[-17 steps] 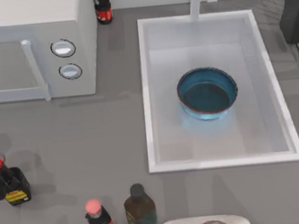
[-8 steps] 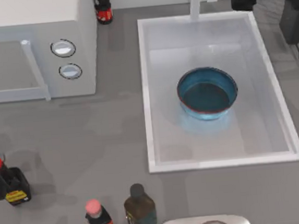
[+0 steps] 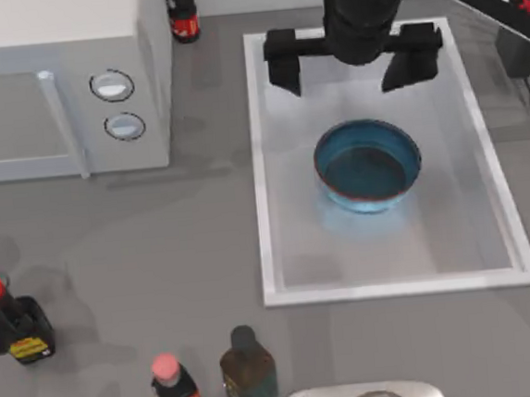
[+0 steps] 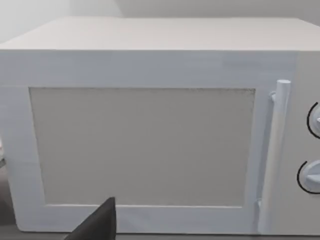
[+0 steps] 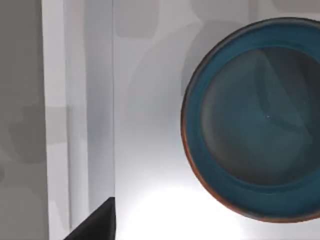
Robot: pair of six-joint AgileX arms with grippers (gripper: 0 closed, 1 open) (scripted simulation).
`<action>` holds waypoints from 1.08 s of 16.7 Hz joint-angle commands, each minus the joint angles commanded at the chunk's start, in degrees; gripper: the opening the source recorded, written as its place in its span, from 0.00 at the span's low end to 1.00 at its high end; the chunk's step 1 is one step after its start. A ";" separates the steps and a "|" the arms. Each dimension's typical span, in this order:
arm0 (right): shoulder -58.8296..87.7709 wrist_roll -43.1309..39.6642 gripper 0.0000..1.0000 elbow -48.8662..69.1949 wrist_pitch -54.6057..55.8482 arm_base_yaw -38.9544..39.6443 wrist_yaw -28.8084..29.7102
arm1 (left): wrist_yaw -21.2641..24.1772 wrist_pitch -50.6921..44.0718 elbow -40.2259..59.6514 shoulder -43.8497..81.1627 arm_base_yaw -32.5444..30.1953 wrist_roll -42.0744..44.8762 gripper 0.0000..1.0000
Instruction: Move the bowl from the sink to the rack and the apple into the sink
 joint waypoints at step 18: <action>22.89 2.21 1.00 24.61 -8.53 2.18 1.10 | 0.00 0.00 0.00 0.00 0.00 0.00 1.00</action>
